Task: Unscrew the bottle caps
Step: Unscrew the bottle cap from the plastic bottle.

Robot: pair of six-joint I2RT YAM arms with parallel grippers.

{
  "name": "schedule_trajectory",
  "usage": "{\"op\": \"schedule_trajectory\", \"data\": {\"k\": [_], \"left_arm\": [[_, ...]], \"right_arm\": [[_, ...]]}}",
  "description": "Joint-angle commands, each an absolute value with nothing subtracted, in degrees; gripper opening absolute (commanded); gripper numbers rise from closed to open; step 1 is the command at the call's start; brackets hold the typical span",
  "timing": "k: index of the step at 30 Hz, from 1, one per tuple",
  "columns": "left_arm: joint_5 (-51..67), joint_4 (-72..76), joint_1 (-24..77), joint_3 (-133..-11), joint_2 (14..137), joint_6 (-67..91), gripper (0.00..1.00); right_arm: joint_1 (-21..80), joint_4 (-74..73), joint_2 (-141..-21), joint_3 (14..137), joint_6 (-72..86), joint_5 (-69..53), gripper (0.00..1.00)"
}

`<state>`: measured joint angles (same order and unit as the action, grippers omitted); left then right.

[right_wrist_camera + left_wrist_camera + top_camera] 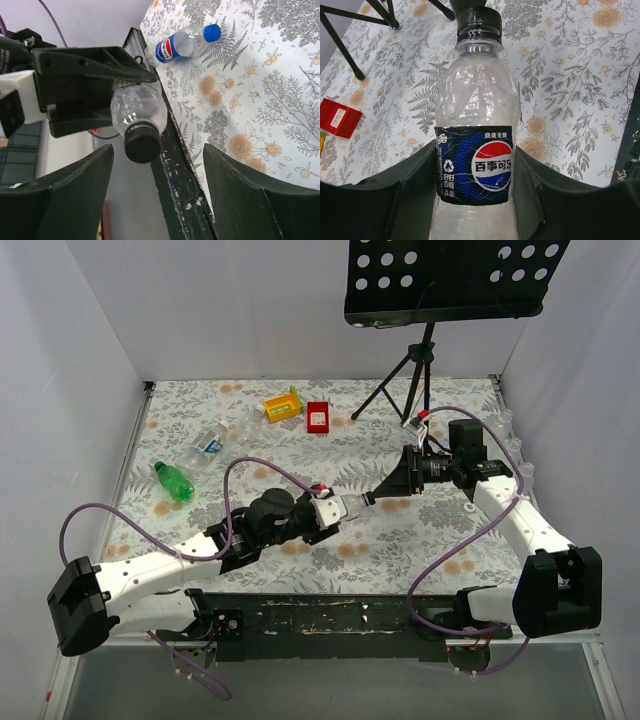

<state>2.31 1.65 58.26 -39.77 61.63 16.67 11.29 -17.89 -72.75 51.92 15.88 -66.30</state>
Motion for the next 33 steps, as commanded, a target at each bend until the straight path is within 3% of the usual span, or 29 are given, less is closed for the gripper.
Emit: {"op": "schedule_trajectory", "data": {"k": [1,5,12,15,19,22,30,33], "left_arm": [[0.8,3.9,59.6,-40.4,62.8,15.6,0.00],[0.8,4.1,59.9,-40.7,63.8,15.3,0.00],[0.8,4.6,60.1,-40.7,64.1,15.3,0.00],[-1.2,4.5,60.1,-40.5,64.1,15.5,0.00],[-2.2,4.5,60.1,-40.3,63.5,15.5,0.00],[-2.5,4.5,60.1,-40.1,63.4,15.4,0.00],[-1.6,4.5,60.1,-40.2,63.6,15.5,0.00],[-1.1,4.2,60.1,-40.0,63.5,15.6,0.00]], "right_arm": [[12.3,-11.9,-74.0,52.6,22.5,-69.4,0.78],[13.4,-12.2,-75.0,52.8,22.6,-69.3,0.70],[14.3,-13.8,-75.3,52.6,20.7,-69.7,0.42],[14.4,-15.8,-75.4,53.2,18.7,-69.2,0.43],[14.4,-17.6,-75.4,53.4,17.1,-68.0,0.56],[14.4,-18.0,-75.3,53.8,16.5,-67.9,0.57],[14.5,-17.3,-75.8,54.4,16.4,-68.7,0.46],[14.5,-16.4,-75.8,54.6,15.6,-69.7,0.29]]}}
